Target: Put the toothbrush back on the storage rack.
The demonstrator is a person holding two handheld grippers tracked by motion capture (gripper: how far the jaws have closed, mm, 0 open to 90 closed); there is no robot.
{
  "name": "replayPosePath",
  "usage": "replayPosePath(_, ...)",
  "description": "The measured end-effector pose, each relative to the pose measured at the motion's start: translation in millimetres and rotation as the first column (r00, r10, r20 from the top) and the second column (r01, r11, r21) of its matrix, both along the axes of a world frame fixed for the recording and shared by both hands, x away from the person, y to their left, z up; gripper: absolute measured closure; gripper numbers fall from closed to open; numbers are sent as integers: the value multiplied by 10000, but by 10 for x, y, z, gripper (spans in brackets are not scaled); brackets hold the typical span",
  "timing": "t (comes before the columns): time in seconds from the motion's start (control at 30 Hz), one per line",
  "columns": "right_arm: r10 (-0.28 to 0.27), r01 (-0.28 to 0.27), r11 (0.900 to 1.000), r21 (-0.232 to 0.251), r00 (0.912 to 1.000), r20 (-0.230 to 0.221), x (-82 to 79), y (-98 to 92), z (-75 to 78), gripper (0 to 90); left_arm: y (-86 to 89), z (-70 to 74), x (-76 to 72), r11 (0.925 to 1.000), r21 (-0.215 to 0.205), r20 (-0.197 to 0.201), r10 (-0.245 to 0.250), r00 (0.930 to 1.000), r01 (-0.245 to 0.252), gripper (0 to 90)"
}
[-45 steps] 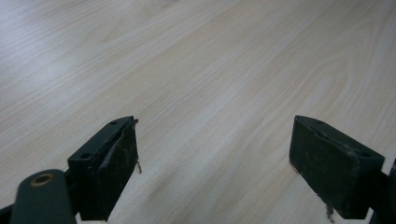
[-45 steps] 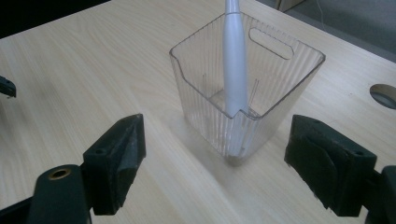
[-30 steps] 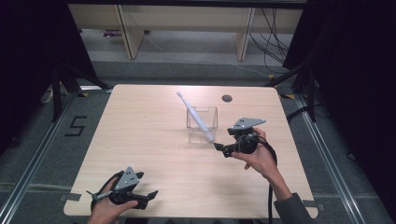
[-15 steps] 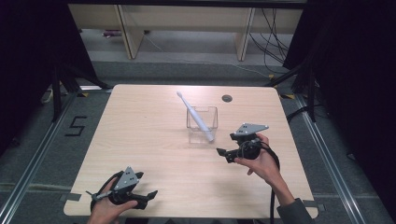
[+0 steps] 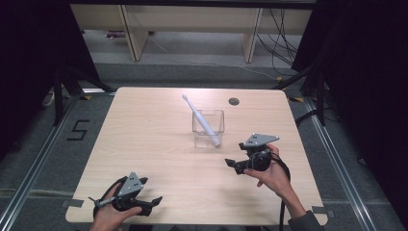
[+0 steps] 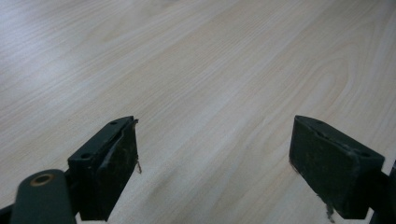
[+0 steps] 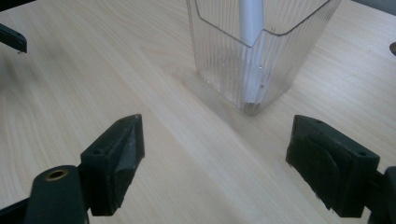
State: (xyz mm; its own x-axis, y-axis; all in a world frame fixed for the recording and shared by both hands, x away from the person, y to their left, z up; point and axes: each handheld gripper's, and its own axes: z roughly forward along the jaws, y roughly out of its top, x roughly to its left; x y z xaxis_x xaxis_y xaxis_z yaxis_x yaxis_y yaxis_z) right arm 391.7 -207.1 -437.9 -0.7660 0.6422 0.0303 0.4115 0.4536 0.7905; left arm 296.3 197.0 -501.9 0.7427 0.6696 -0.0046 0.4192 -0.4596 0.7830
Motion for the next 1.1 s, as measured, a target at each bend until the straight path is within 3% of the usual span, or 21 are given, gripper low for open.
replayPosePath(0.1,-126,126,9999,34,9999,-106,-25,-13,-36,191,-11,-7,-7,9997,-226,-10,55,10000,-55,149)
replayPosePath(0.27,-208,208,9998,2,9997,-134,-61,-30,-89,173,-10,-1,-4,10000,18,11,36,10000,-36,150)
replayPosePath(0.3,-331,334,9994,118,9991,-256,-82,-25,-96,173,-12,-5,-7,10000,-70,3,-19,10000,19,149)
replayPosePath(0.43,59,-59,10000,12,10000,34,-81,-49,-131,166,3,1,-5,10000,-76,-50,-14,10000,13,150)
replayPosePath(0.5,-97,99,9999,91,9997,-211,-117,-42,-149,164,1,2,-3,10000,-84,-18,-13,10000,13,149)
replayPosePath(0.67,-25,25,10000,-38,10000,-36,-145,-64,-190,164,-3,-8,-8,9999,-112,30,76,10000,-75,149)
replayPosePath(0.7,-276,277,9996,75,9994,-226,-175,-60,-200,164,3,-8,-6,9999,-141,14,81,10000,-81,149)
replayPosePath(0.73,-30,30,10000,35,9999,-154,-158,-75,-210,165,7,-2,-10,9999,-99,-26,128,9999,-129,150)
replayPosePath(0.77,-215,215,9997,-65,9998,-30,-170,-82,-220,166,7,-2,-10,9999,-99,-26,128,9999,-129,149)
replayPosePath(0.83,-239,239,9997,-11,9992,-323,-188,-82,-249,168,2,7,-5,10000,-42,-44,18,10000,-18,150)
replayPosePath(1.1,-242,238,9995,-187,9995,-219,-257,-128,-312,169,-2,-3,-6,10000,-56,30,41,10000,-40,149)
